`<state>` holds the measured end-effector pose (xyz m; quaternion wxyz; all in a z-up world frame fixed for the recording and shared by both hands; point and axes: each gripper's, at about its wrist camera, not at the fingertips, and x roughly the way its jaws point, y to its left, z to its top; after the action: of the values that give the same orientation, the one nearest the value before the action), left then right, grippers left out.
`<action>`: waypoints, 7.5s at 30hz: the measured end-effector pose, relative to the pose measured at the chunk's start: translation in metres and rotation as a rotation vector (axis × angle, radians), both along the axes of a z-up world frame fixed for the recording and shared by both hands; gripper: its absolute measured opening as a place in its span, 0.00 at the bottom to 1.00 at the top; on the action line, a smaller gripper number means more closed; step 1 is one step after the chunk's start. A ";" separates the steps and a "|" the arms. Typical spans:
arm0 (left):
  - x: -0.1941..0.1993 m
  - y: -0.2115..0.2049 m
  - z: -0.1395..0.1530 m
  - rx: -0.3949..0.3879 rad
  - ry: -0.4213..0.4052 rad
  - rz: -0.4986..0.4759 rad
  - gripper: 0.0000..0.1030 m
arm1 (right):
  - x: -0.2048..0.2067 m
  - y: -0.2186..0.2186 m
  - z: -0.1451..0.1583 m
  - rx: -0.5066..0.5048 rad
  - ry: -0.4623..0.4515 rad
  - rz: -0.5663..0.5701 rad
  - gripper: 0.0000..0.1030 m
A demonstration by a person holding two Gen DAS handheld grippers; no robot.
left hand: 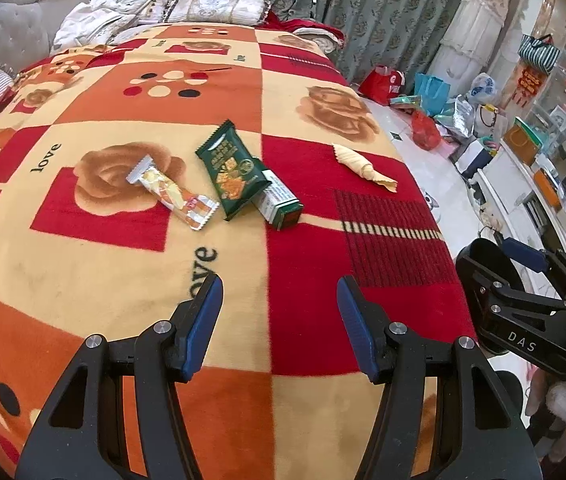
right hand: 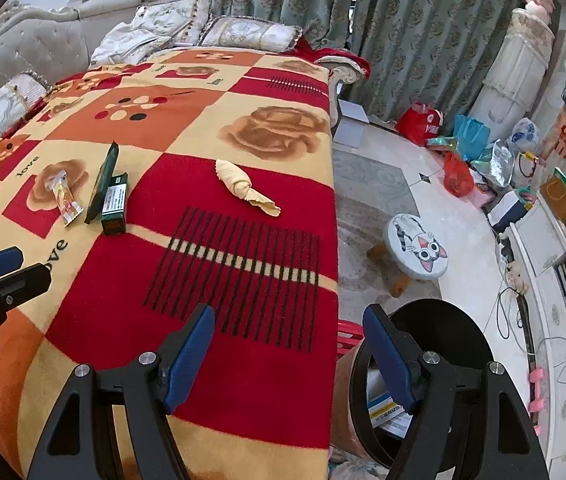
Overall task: Collect trash
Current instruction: 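Move both open tools back over the blanket toward the snack wrappers, then grasp the white snack wrapper with the left tool while the right tool grasps the green medicine box, then carry the snack wrapper and green medicine box in both tools over the bin, then open both tools to drop the wrapper and medicine box into the bin, then grasp the green cracker packet with the left tool while the right tool grasps the twisted paper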
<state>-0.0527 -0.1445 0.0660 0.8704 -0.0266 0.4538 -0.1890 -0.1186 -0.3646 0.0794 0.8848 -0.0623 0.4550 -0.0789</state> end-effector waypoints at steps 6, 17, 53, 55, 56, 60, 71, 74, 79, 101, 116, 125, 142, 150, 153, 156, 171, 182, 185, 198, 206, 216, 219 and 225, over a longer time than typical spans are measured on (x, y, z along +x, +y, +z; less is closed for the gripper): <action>0.015 0.027 -0.002 0.015 0.013 0.057 0.57 | 0.014 -0.003 -0.010 0.161 0.026 0.050 0.72; 0.054 0.073 -0.002 0.013 0.054 0.179 0.57 | 0.064 0.040 -0.019 0.393 0.015 0.236 0.60; 0.142 0.044 -0.046 -0.005 0.164 0.219 0.26 | 0.139 0.091 -0.059 0.361 0.122 0.404 0.32; 0.140 0.046 -0.045 -0.016 0.176 0.206 0.19 | 0.133 0.084 -0.057 0.388 0.115 0.393 0.29; 0.138 0.047 -0.044 -0.022 0.182 0.200 0.18 | 0.127 0.080 -0.054 0.398 0.105 0.390 0.29; 0.123 0.051 -0.036 -0.053 0.211 0.149 0.15 | 0.100 0.062 -0.045 0.413 0.097 0.365 0.29; 0.069 0.030 -0.018 -0.031 0.193 0.015 0.15 | 0.071 0.043 -0.053 0.451 0.118 0.279 0.34; 0.059 0.025 -0.019 -0.022 0.199 0.002 0.15 | 0.078 0.047 -0.059 0.424 0.111 0.263 0.34; 0.047 0.020 -0.019 -0.018 0.202 -0.004 0.15 | 0.075 0.052 -0.056 0.393 0.071 0.271 0.29; -0.003 -0.063 0.010 0.015 0.101 -0.155 0.15 | -0.018 -0.012 -0.005 0.404 -0.050 0.174 0.29; -0.026 -0.141 0.021 0.044 0.068 -0.300 0.15 | -0.058 -0.081 0.002 0.394 -0.087 0.032 0.29; -0.035 -0.179 0.020 0.056 0.065 -0.364 0.15 | -0.078 -0.120 0.000 0.399 -0.103 -0.049 0.29; -0.042 -0.243 0.012 0.020 0.109 -0.451 0.15 | -0.102 -0.180 -0.013 0.414 -0.103 -0.180 0.29; -0.044 -0.264 0.004 0.007 0.124 -0.475 0.15 | -0.106 -0.192 -0.019 0.426 -0.094 -0.211 0.29; -0.043 -0.268 -0.001 -0.002 0.135 -0.477 0.15 | -0.106 -0.197 -0.022 0.432 -0.089 -0.221 0.29; -0.041 -0.272 -0.005 -0.009 0.146 -0.479 0.15 | -0.106 -0.200 -0.025 0.436 -0.083 -0.230 0.29; -0.040 -0.274 -0.009 -0.051 0.166 -0.508 0.29 | -0.100 -0.212 -0.034 0.446 -0.059 -0.280 0.36; -0.029 -0.231 0.004 0.016 0.090 -0.401 0.30 | -0.081 -0.183 -0.028 0.442 -0.052 -0.205 0.37; -0.024 -0.214 0.005 0.029 0.074 -0.364 0.30 | -0.072 -0.168 -0.025 0.432 -0.050 -0.170 0.38; 0.034 -0.095 -0.005 0.029 0.107 -0.099 0.30 | -0.003 -0.088 -0.025 0.407 0.000 0.043 0.47; 0.079 -0.021 -0.014 -0.001 0.131 0.075 0.53 | 0.060 -0.043 -0.030 0.390 0.012 0.166 0.50; 0.124 0.006 -0.031 0.004 0.151 0.184 0.53 | 0.151 -0.025 -0.042 0.289 0.017 0.251 0.51; 0.135 0.001 -0.039 0.017 0.158 0.197 0.53 | 0.167 -0.024 -0.049 0.284 0.027 0.262 0.51; 0.148 -0.014 -0.048 0.089 0.128 0.219 0.53 | 0.181 -0.022 -0.064 0.288 0.021 0.260 0.49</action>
<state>0.0949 -0.1580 0.0178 0.8554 -0.0496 0.5108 -0.0703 0.0622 -0.3871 0.0159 0.8826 0.0057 0.4588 0.1025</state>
